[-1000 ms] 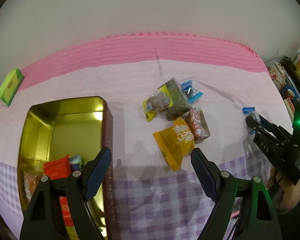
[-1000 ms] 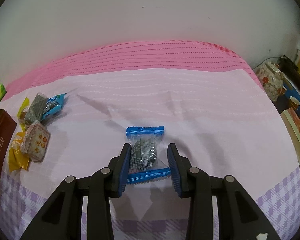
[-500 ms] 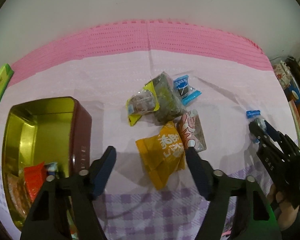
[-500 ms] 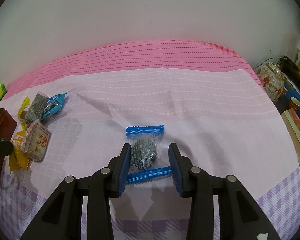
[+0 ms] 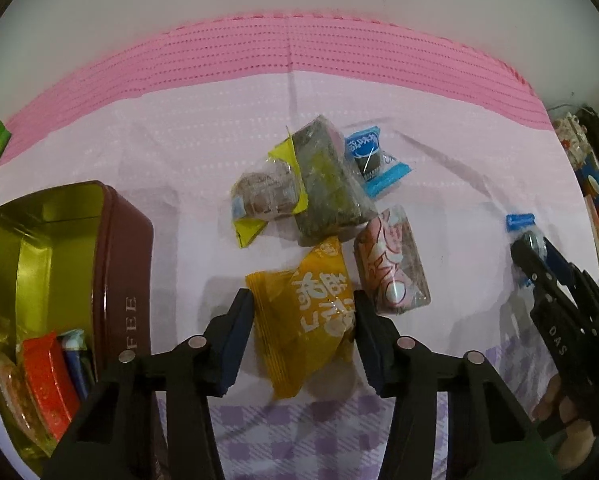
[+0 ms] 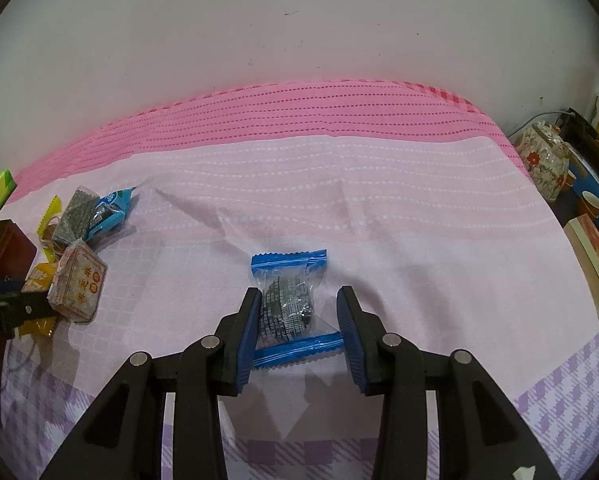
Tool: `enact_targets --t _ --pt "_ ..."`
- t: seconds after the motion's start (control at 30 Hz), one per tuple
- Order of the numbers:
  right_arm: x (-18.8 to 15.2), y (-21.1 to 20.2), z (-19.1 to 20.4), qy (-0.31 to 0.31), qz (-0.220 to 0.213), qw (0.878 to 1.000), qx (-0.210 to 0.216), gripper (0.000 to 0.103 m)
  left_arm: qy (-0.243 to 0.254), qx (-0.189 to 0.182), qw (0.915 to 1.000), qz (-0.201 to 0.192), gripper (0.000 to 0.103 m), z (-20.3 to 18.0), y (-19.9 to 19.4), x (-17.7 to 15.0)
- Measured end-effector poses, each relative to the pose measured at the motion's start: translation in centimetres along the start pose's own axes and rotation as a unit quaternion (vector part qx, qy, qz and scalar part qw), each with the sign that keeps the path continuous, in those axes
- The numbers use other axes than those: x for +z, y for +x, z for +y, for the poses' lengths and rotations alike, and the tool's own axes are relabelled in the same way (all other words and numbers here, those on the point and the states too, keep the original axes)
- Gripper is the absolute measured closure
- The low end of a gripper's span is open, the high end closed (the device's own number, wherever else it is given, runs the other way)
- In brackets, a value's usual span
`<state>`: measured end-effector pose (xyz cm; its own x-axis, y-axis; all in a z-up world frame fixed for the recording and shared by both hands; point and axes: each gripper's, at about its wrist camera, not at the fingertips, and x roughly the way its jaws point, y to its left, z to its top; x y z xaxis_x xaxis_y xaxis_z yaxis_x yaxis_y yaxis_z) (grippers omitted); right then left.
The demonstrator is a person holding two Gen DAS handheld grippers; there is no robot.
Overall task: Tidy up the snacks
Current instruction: 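Grasp the yellow packet with the left gripper while the right holds the blue candy, then lower the yellow packet into the tray and open the left gripper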
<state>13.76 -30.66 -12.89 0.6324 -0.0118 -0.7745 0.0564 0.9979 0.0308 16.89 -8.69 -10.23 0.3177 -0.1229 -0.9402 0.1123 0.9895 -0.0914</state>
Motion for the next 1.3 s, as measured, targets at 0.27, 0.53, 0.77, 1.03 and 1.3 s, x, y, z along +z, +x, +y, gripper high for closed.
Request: enact_targets --t 0.27,0.53,0.77,1.03,1.3 --pt "0.0 0.0 0.0 0.0 0.0 1.0 0.0 0.065 0.012 -0.009 0.9999 -0.005 0.065 0.6 -1.3 -1.5" --pt "0.0 -0.1 0.0 -0.001 0.0 1.0 -0.002 0.065 0.024 -0.014 0.9995 -0.019 0.065 0.7 -3.5 -2.4" --pt "0.1 -0.1 0.1 -0.004 0.0 1.0 -0.005 0.065 0.037 -0.019 0.9985 -0.034 0.065 1.1 -6.0 -2.7" --pt "0.0 -0.2 0.2 -0.007 0.0 1.0 -0.009 0.065 0.025 0.004 0.9973 -0.069 0.065 5.1 -8.4 -1.8" --pt "-0.1 -0.3 0.4 -0.009 0.0 1.0 -0.01 0.066 -0.026 0.07 0.9941 -0.079 0.065 12.3 -7.8 0.4"
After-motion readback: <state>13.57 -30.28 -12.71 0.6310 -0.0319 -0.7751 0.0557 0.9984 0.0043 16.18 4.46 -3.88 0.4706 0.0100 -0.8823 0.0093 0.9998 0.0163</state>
